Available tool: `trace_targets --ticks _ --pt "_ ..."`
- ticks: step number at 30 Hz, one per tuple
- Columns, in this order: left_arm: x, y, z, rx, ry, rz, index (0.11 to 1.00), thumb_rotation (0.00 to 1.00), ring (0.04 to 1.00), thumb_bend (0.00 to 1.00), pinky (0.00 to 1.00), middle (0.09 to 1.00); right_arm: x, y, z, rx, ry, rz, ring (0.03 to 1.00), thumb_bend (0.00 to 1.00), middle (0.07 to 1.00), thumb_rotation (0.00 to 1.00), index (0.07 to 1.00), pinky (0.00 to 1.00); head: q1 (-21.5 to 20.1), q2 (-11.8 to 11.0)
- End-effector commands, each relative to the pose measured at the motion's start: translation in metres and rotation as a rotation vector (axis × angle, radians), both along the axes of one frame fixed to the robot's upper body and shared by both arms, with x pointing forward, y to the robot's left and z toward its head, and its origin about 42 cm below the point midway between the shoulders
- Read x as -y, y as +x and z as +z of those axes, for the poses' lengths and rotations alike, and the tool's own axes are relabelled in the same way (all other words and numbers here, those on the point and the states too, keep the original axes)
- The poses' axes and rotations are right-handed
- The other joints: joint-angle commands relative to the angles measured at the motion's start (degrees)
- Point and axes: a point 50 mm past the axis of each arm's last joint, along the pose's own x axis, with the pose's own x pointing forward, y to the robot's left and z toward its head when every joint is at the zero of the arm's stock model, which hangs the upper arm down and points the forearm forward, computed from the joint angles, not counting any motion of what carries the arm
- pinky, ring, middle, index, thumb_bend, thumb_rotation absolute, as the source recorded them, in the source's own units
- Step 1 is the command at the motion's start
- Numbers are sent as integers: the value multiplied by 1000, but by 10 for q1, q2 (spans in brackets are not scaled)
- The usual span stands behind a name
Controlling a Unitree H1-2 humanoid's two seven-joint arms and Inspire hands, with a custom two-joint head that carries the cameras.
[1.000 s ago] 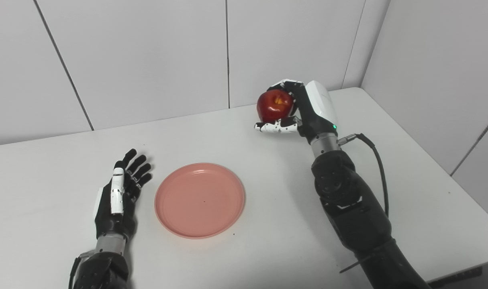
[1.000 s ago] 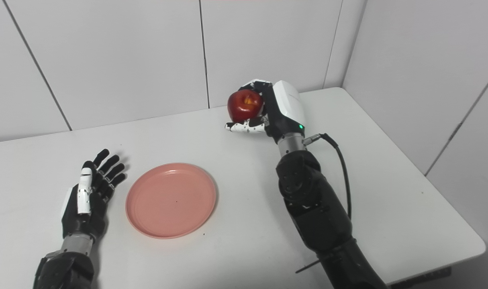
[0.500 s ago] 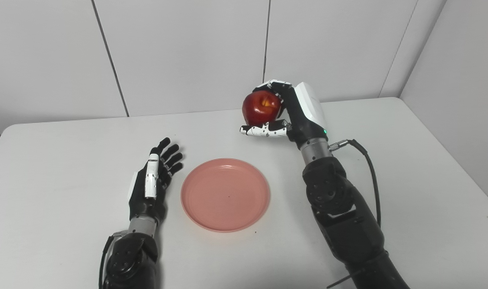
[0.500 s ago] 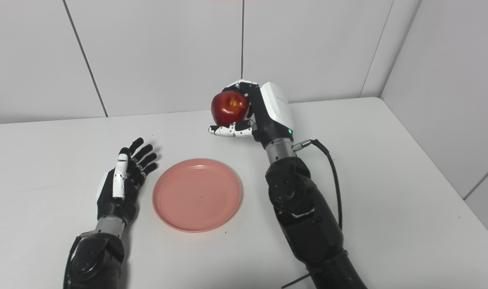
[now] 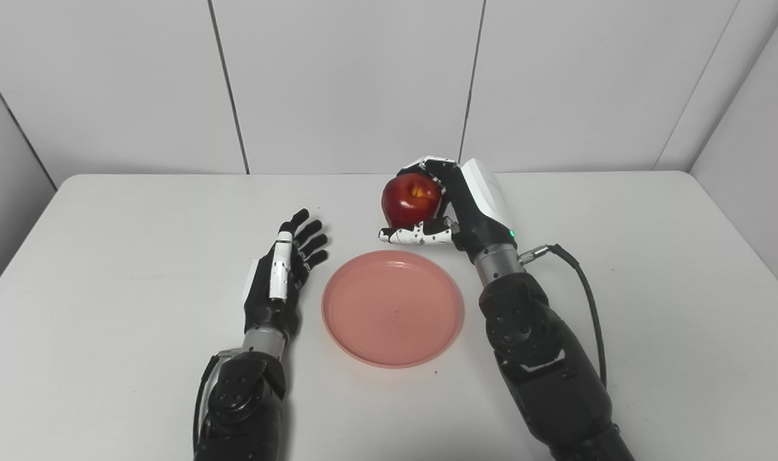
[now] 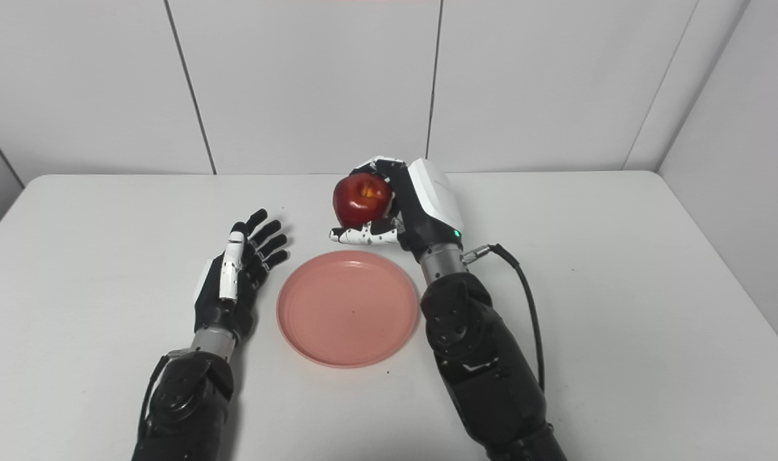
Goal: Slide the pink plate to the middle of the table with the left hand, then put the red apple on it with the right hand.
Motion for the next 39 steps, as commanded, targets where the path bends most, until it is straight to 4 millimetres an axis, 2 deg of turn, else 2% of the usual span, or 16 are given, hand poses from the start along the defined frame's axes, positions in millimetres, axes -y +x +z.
trace_targets --ticks 1,9,18,39 --pt "7 7 12 23 0 -4 859 1000 845 395 835 864 -9 2 16 80 22 52 412 528 460 0 509 338 1 0" --pt "8 8 14 19 2 3 857 1000 845 398 838 861 -23 -3 -5 10 27 98 422 528 459 0 511 358 9 3" --pt "9 8 16 28 6 3 860 1000 850 379 830 863 -33 -8 -26 -45 20 118 407 528 454 0 511 329 14 9" --pt "10 7 19 31 20 -1 865 1000 849 379 835 869 -35 -13 -58 -107 -18 140 393 526 437 0 523 318 18 20"
